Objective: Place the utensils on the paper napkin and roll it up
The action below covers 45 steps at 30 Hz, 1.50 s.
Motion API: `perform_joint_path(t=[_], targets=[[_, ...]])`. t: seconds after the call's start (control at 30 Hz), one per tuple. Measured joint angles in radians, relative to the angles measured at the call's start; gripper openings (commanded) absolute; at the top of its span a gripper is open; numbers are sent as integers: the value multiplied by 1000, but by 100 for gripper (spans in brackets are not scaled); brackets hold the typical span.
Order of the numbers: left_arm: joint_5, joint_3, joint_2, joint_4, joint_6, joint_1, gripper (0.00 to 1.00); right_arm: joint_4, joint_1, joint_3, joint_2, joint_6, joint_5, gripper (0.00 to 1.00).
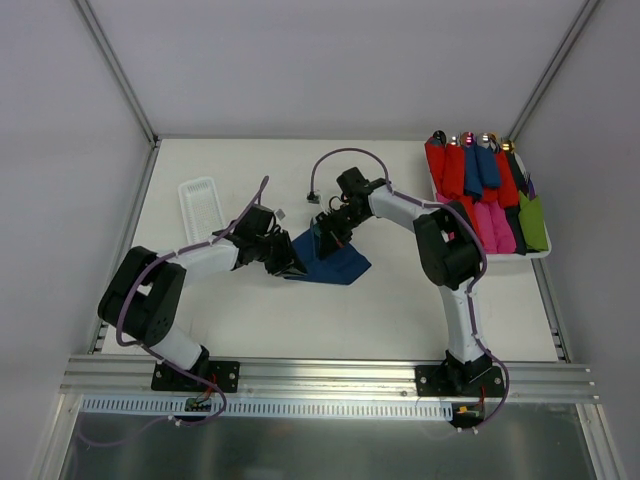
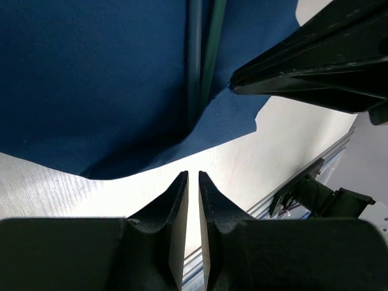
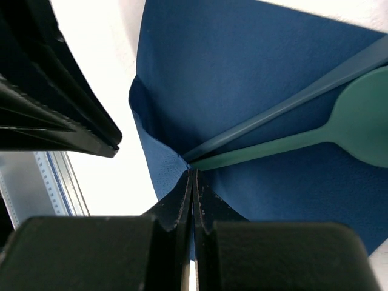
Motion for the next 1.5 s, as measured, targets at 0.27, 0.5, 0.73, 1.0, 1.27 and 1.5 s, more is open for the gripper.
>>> perform_joint_path(t=[0.27,0.5,0.73,1.0,1.27,1.5], targets=[[-2,3,64,5,-35,0,6,1,-2,8,8,11,11,2],[-3,3,121,7,-79,0,0,0,-2,8,8,24,21,23],[-4,3,147,18,-135,-6,0,-1,-21,14,0,61,68,34],[-11,-15,148,42,-214,-6,0,20,-169,-151,-279,158,147,32],[-10,-31,159,75,-297,-6,0,80,-129,-363,-508,293,92,23],[-10,-45,159,96,-325,-6,0,173,-73,-447,-434,434,62,20]])
